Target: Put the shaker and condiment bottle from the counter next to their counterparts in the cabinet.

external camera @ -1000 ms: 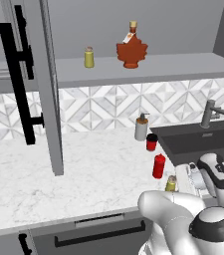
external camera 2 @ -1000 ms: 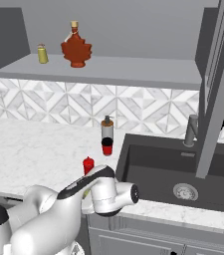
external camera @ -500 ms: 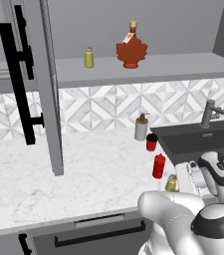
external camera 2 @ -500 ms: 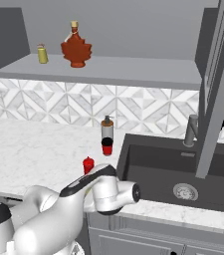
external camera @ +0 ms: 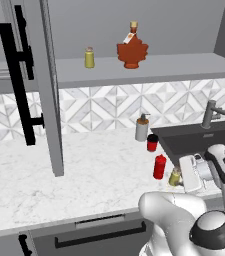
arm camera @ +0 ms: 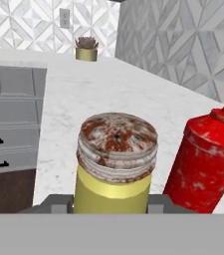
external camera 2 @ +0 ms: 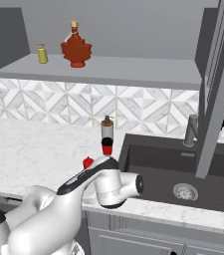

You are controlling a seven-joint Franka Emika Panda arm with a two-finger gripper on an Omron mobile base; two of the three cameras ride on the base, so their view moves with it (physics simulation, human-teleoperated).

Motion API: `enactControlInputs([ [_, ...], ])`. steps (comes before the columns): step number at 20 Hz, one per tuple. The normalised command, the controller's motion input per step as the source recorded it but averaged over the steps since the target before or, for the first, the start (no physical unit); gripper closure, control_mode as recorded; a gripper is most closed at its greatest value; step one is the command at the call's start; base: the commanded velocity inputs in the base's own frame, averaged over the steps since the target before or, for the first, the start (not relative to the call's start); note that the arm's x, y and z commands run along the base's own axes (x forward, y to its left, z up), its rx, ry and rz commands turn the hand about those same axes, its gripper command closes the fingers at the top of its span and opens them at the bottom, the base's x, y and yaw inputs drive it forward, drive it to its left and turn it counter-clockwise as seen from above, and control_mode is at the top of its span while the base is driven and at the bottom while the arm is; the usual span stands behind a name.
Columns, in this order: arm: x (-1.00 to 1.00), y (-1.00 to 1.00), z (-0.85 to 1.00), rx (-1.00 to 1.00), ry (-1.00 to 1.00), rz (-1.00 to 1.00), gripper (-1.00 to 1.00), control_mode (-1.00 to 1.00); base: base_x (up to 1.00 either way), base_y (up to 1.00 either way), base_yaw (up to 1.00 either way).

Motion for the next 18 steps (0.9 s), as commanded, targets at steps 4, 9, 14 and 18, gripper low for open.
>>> enactControlInputs([
  [4, -0.04, 0.03, 0.42, 0.0, 0.04, -0.07, 1.0, -1.0, 0.0, 0.0, 0.0],
  [9, -0.06, 0.03, 0.51, 0.0, 0.02, -0.07, 1.0, -1.0, 0.0, 0.0, 0.0],
  [14, -0.04, 0.08, 0.57, 0.0, 0.0, -0.04, 1.0, -1.0, 0.0, 0.0, 0.0],
  [18, 0.0, 0.19, 0.65, 0.0, -0.02, 0.0, 1.0, -1.0, 0.0, 0.0, 0.0],
])
